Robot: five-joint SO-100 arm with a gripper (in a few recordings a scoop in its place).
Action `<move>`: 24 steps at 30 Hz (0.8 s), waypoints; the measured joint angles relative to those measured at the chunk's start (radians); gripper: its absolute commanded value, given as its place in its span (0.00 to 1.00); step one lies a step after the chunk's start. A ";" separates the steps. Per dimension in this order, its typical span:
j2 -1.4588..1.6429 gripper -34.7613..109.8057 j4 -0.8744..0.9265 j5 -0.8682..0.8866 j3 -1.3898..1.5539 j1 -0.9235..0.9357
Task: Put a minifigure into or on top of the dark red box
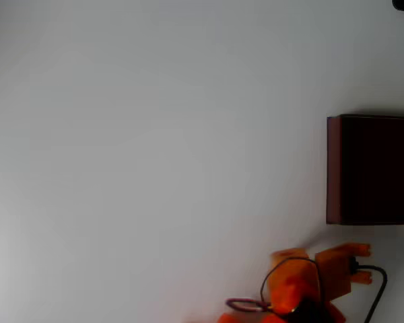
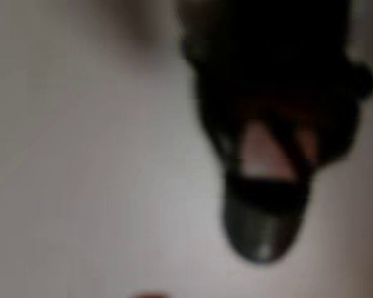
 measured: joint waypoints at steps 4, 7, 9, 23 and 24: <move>-0.035 0.36 -0.002 0.000 0.000 -0.002; -0.071 0.36 -0.028 0.000 -0.005 -0.017; -0.103 0.36 -0.017 0.005 -0.011 -0.023; -0.169 0.35 -0.094 0.018 -0.038 -0.038; -0.169 0.35 -0.103 0.018 -0.035 -0.038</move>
